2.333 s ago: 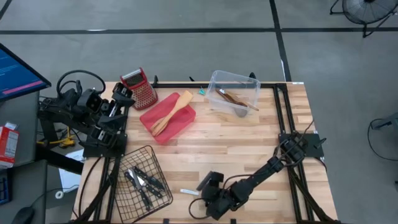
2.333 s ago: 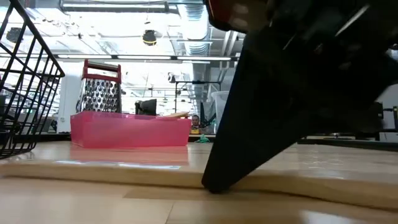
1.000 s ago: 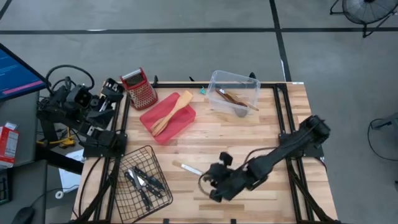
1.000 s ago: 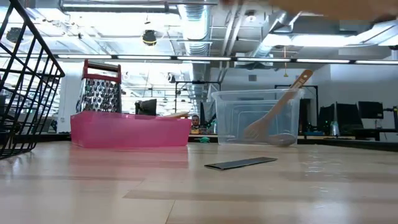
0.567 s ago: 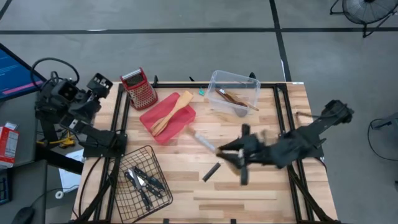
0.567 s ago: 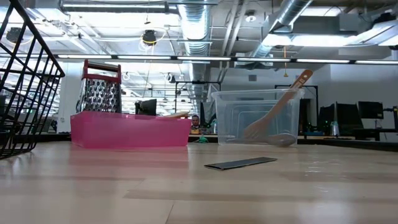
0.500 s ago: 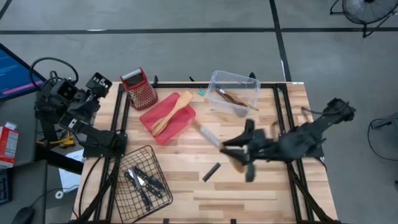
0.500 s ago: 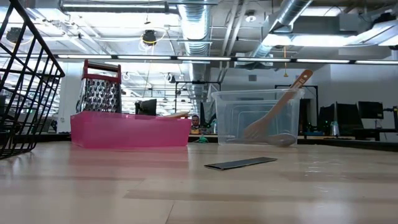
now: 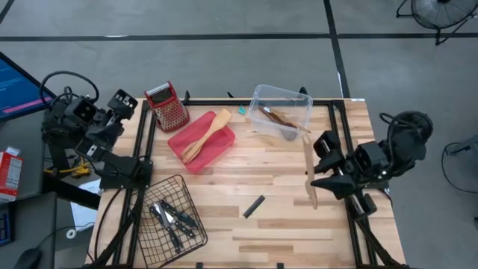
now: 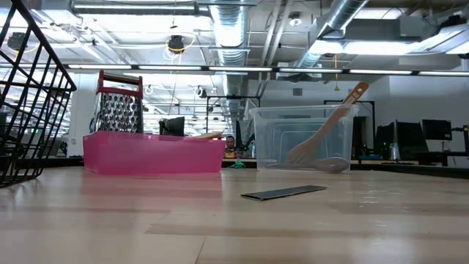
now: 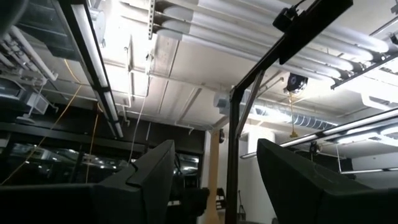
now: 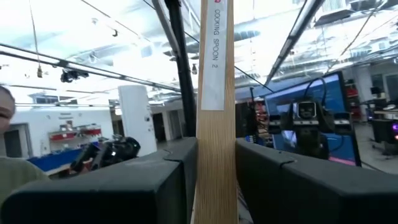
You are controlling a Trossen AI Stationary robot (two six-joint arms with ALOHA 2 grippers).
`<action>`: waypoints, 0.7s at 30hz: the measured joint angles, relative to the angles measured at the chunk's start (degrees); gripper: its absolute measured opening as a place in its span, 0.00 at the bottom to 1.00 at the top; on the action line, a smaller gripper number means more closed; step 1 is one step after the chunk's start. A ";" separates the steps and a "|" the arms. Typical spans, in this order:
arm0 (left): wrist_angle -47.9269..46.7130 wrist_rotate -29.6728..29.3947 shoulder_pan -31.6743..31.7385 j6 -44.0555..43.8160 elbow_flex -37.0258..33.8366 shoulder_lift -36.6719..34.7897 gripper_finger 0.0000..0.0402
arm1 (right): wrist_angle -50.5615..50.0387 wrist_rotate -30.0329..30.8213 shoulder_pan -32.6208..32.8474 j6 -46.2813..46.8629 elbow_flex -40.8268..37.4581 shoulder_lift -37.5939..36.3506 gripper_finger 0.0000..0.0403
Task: Pick & Place Kitchen Items
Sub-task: Put the wooden serving spoon into the transparent bin
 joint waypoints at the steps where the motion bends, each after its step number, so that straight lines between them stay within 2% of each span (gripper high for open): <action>1: -0.29 -0.01 0.00 0.00 0.00 0.01 0.52 | 0.05 0.00 0.23 0.00 0.00 -0.05 0.23; 11: -1.05 -0.17 0.00 0.00 0.00 0.00 0.52 | -0.38 0.25 -0.08 -1.20 0.00 0.05 0.23; 21: -13.21 -1.59 0.00 -0.02 0.00 1.08 0.52 | -5.99 22.70 -1.89 -8.11 0.02 1.25 0.23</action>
